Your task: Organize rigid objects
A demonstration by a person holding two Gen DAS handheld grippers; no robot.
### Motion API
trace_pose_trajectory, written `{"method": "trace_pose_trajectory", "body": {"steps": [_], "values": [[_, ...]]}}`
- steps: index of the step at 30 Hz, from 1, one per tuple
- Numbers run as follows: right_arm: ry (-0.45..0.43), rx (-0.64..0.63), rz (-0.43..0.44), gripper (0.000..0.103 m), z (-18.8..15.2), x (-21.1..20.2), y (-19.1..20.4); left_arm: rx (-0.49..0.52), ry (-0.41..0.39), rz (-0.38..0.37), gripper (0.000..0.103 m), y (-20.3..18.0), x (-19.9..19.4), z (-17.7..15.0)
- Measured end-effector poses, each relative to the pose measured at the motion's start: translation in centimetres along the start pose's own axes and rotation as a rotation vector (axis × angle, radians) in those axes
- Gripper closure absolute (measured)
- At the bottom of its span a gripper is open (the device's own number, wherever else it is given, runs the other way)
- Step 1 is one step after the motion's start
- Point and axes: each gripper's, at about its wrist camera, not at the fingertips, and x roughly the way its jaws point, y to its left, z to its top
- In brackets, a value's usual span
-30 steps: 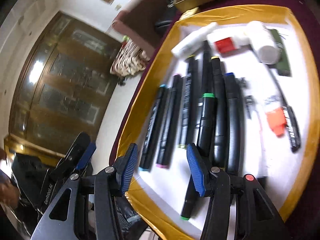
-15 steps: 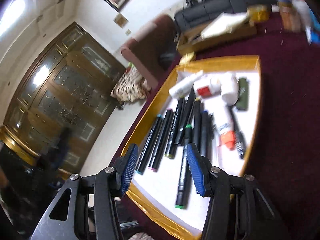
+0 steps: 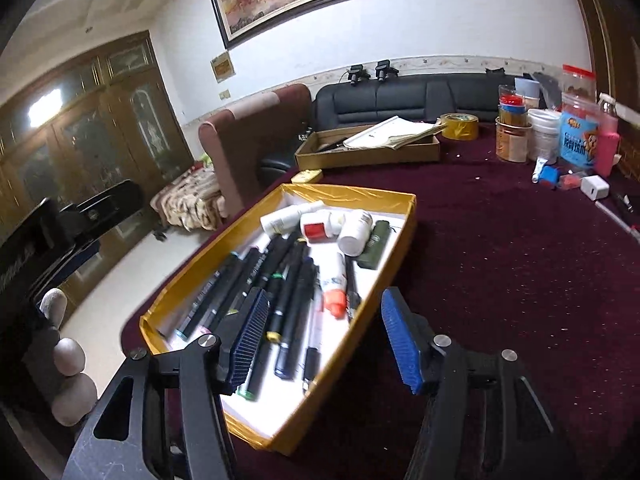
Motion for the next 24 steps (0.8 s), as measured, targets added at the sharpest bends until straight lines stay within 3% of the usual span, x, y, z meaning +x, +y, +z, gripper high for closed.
{"method": "trace_pose_trajectory", "body": {"steps": [5,24], "values": [[0.013,-0.044,-0.018,0.046,-0.8,-0.3,0.2,0.026,0.029,0.073,0.000,-1.1,0.4,-1.1],[0.083,-0.096,-0.041,0.044,-1.8,1.8,2.3,0.026,0.102,0.073,0.000,-0.1,2.0,-2.5]]}}
